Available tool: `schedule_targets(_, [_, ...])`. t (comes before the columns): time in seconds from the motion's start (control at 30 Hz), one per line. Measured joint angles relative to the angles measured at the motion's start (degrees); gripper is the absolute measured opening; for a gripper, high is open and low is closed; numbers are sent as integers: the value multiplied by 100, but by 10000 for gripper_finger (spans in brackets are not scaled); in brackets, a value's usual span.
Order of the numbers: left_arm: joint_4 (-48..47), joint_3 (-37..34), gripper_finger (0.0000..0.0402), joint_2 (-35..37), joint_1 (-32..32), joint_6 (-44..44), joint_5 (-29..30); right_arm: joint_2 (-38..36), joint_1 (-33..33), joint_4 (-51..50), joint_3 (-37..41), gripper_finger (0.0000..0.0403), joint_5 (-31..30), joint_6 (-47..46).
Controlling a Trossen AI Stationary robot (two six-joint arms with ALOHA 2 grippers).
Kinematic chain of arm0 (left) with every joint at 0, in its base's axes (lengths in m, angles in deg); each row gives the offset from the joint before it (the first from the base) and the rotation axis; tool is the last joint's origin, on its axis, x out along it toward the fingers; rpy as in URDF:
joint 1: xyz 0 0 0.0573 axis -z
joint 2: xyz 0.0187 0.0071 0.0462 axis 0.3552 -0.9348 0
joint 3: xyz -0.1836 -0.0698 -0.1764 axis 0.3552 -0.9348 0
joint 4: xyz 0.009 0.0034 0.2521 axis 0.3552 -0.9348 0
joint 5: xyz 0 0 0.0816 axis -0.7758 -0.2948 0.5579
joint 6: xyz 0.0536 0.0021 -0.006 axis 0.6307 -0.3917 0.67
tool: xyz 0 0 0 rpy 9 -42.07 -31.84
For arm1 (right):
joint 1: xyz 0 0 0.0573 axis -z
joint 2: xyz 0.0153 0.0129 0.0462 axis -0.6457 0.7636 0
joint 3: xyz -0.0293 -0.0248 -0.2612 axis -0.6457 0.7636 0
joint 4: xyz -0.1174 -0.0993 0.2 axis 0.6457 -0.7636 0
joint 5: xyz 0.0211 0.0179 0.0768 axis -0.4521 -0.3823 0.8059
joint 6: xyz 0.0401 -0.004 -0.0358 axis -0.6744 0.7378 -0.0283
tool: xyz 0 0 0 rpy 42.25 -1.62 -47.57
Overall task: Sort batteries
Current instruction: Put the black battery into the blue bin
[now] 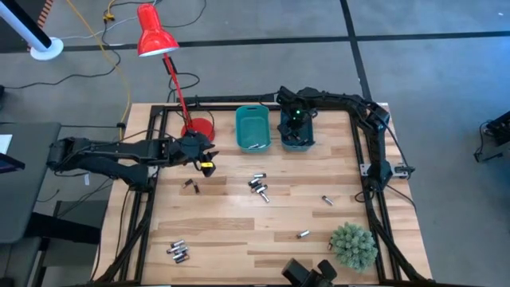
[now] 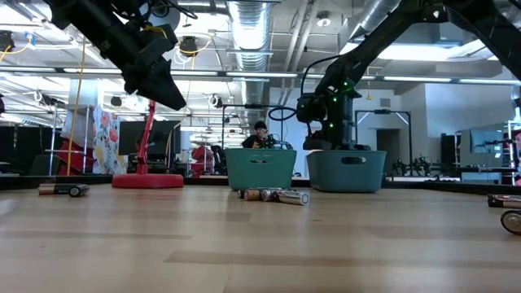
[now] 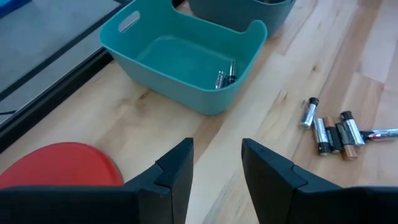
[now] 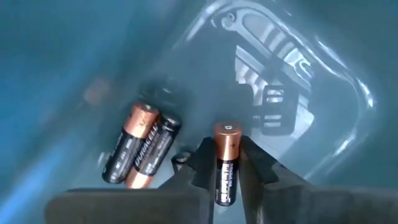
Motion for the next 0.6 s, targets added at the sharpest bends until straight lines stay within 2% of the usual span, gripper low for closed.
schedule_targets(0.17, [0,0,130,0,-57,67,0,0,1,-40,0,88,0,-129])
schedule_targets(0.4, [0,0,130,0,-57,698,-2,-24,4,-100,0,139,-2,-163])
schedule_targets(0.6, [-25,0,130,0,-55,774,-79,-505,0,-262,2,164,-4,-205])
